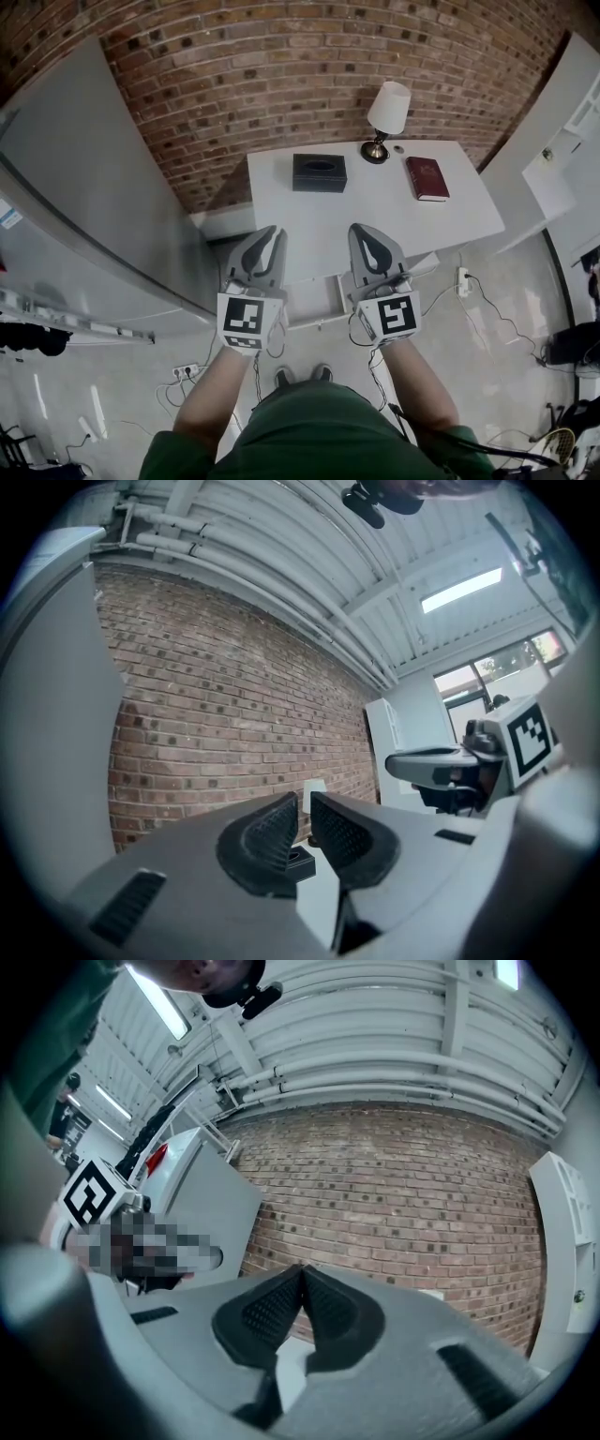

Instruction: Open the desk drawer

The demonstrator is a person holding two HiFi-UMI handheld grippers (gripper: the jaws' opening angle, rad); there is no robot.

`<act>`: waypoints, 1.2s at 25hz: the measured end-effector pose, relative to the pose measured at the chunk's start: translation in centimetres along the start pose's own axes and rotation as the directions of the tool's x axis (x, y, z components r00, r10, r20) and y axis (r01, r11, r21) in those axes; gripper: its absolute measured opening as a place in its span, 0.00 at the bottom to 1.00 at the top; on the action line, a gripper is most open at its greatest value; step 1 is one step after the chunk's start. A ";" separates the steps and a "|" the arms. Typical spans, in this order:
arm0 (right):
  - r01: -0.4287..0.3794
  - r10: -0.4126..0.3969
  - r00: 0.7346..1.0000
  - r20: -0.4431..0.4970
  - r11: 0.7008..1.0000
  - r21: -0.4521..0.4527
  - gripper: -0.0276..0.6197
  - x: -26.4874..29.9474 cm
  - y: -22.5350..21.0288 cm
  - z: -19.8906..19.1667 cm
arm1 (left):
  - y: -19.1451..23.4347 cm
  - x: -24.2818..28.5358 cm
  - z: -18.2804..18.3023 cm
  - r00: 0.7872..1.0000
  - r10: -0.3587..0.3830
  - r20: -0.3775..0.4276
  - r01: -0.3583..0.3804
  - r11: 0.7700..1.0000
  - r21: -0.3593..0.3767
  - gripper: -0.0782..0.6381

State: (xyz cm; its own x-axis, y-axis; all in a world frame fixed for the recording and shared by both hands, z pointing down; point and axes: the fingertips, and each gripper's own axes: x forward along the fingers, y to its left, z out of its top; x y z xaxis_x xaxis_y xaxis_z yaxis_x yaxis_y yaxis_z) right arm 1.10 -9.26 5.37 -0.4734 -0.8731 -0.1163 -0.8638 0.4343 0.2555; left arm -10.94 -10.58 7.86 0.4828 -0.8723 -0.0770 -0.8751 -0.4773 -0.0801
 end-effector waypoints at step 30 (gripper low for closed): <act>-0.038 0.038 0.999 0.002 0.999 0.037 0.05 -0.9 -1.4 -1.0 | -1.8 0.7 -0.5 0.999 0.028 -0.019 -0.028 1.000 0.012 0.16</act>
State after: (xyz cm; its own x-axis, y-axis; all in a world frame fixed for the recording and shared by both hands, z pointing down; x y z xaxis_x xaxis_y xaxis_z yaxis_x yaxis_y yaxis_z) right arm 2.91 -9.29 6.09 -0.5059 -0.8558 -0.1082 -0.8511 0.4748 0.2239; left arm -8.98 -10.41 8.42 0.4573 -0.8873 -0.0601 -0.8877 -0.4515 -0.0898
